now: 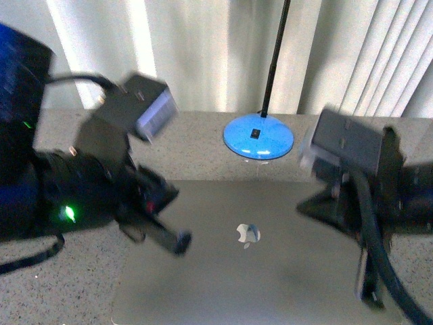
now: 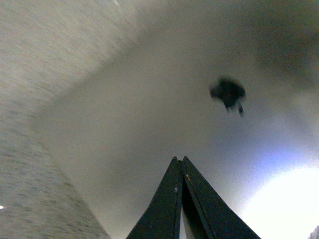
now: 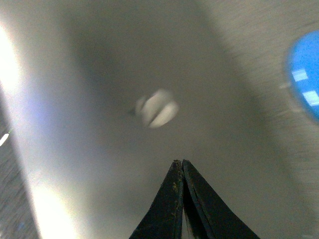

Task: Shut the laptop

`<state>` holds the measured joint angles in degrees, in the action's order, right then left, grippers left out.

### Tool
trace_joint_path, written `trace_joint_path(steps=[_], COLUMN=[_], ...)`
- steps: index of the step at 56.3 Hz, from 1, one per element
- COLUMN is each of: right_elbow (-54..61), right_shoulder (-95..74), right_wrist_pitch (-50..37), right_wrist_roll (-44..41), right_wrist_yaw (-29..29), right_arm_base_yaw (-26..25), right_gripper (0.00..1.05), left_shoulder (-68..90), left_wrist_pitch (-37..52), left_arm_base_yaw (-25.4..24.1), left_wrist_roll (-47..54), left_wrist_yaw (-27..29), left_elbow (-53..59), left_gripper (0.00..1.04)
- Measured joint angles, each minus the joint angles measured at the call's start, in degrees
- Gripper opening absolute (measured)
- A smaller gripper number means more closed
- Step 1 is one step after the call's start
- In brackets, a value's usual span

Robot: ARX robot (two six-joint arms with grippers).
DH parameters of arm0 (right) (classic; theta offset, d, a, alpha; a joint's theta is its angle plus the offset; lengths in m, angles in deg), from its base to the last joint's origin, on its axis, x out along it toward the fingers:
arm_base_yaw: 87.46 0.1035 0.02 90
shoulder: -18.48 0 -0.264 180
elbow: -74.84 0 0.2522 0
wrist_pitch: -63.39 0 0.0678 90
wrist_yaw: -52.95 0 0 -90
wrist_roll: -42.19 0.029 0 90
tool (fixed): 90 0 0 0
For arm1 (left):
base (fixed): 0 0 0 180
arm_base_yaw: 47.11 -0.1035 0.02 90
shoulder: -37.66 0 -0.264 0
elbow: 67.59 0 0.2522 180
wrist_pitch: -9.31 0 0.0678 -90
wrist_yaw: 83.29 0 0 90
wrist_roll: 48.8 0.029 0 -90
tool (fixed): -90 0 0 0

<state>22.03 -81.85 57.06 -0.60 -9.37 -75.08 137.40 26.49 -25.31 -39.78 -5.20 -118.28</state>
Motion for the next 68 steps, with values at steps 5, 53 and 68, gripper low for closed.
trace_joint_path(steps=[5, 53, 68], right_elbow=[-0.07, 24.90, 32.37], right_shoulder=[3.52, 18.93, 32.63], right_wrist_pitch=[-6.56, -45.99, -39.78], right_wrist_roll=[11.47, 41.94, 42.05], right_wrist_yaw=[-5.09, -35.08, -32.30], right_arm_base_yaw=[-0.57, -4.96, -7.82], right_gripper=[0.11, 0.03, 0.03], left_shoulder=[-1.92, -19.63, -40.48], left_wrist_pitch=[1.09, 40.11, 23.61], left_arm_base_yaw=[-0.87, -10.27, -14.86], left_wrist_roll=[-4.63, -9.18, -9.18], left_wrist_yaw=[0.39, 22.67, 18.29], left_elbow=[-0.13, 28.72, 32.76], left_gripper=[0.23, 0.04, 0.04])
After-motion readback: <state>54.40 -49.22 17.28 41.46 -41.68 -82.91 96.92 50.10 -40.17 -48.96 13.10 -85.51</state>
